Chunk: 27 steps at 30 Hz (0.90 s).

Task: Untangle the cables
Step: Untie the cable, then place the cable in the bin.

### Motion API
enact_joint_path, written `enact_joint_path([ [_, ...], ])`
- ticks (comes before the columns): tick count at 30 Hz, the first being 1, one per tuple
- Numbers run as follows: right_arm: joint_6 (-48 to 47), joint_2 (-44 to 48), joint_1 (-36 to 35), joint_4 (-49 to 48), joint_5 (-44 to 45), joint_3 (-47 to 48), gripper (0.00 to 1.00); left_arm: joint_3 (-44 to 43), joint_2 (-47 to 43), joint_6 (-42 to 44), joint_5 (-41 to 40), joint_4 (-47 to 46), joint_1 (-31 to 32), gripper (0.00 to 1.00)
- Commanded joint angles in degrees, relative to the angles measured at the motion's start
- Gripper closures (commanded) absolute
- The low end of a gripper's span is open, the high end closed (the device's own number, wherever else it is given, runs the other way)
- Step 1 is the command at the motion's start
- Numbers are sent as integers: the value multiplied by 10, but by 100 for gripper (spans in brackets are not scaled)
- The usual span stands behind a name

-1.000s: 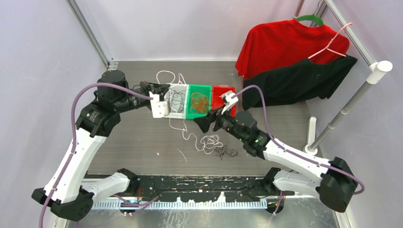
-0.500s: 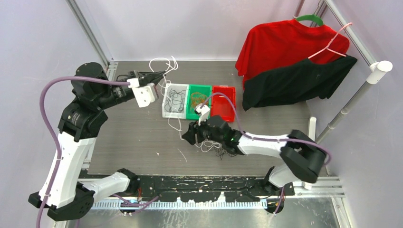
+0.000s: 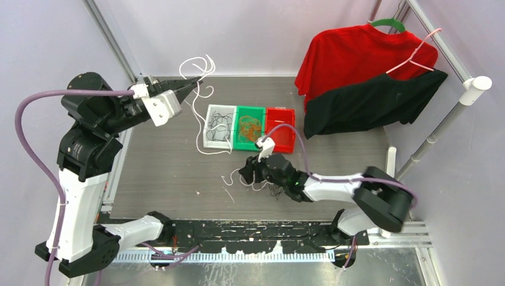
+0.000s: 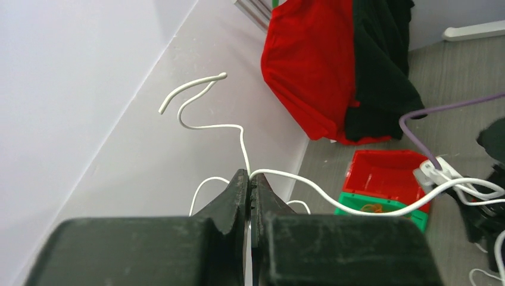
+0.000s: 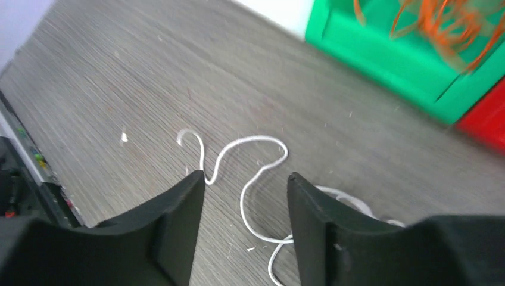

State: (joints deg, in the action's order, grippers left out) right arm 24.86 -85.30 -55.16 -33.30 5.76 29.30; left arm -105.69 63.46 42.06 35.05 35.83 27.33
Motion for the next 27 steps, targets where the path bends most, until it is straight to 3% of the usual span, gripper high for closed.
enact_joint_path([
  [1,-76,159,-4,56,51,52,35,1,2,-44,21,15,2,100],
  [6,-166,315,-3,172,53,122,22,96,-24,-84,10,33,2,100],
  [12,-187,379,-2,242,-39,210,11,184,-38,-146,-5,56,2,100],
  [17,-132,339,-4,214,-133,262,0,216,-34,-203,8,57,2,100],
  [27,-210,208,-28,226,-125,305,2,237,-25,-349,73,53,2,100],
])
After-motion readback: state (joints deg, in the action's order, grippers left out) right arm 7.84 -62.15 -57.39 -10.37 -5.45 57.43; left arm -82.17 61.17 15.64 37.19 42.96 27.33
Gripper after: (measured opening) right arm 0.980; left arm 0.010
